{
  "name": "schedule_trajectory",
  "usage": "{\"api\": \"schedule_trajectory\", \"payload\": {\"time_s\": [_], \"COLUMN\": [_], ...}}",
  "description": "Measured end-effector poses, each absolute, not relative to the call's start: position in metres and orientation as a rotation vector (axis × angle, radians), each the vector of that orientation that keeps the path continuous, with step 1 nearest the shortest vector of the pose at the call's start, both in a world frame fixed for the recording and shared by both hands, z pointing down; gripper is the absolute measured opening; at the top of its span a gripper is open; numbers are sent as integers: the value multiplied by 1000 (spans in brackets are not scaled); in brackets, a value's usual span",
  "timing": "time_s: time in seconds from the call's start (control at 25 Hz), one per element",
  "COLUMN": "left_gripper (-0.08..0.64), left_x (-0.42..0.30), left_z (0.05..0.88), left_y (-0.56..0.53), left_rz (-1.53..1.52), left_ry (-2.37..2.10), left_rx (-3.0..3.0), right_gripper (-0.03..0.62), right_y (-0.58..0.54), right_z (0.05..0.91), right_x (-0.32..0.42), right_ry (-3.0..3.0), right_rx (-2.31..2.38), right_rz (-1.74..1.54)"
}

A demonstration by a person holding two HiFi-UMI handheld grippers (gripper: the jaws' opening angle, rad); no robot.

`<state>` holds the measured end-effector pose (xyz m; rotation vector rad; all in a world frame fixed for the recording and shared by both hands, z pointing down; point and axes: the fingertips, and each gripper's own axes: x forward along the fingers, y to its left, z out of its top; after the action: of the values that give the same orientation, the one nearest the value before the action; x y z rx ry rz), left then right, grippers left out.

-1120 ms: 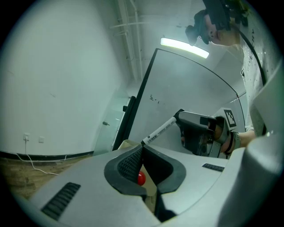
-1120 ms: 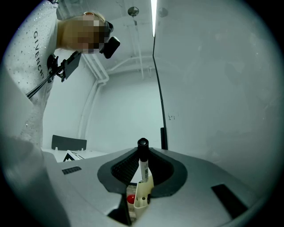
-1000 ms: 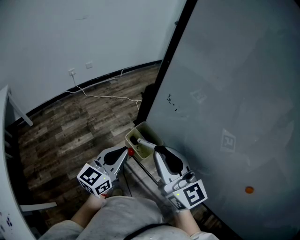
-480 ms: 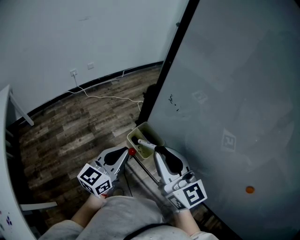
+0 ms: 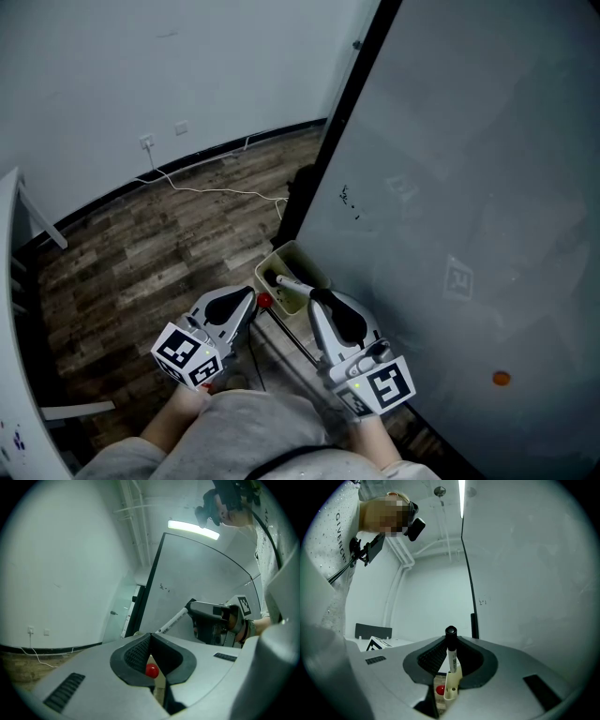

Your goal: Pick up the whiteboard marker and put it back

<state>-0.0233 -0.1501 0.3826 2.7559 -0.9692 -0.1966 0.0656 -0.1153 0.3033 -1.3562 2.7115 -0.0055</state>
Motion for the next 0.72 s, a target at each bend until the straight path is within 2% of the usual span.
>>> {"api": "schedule_trajectory", "payload": {"time_s": [0.72], "left_gripper": [15], "left_x": [-21], "left_z": [385], "left_y": [-150], "left_rz": [-180], "left_ry": [-931], "left_rx": [2764], "right_gripper": [75], "right_y": [-117], "right_z": [308], "right_x": [64], "right_ry": [2720], "right_rx": [-1374], "right_rz": [-21]}}
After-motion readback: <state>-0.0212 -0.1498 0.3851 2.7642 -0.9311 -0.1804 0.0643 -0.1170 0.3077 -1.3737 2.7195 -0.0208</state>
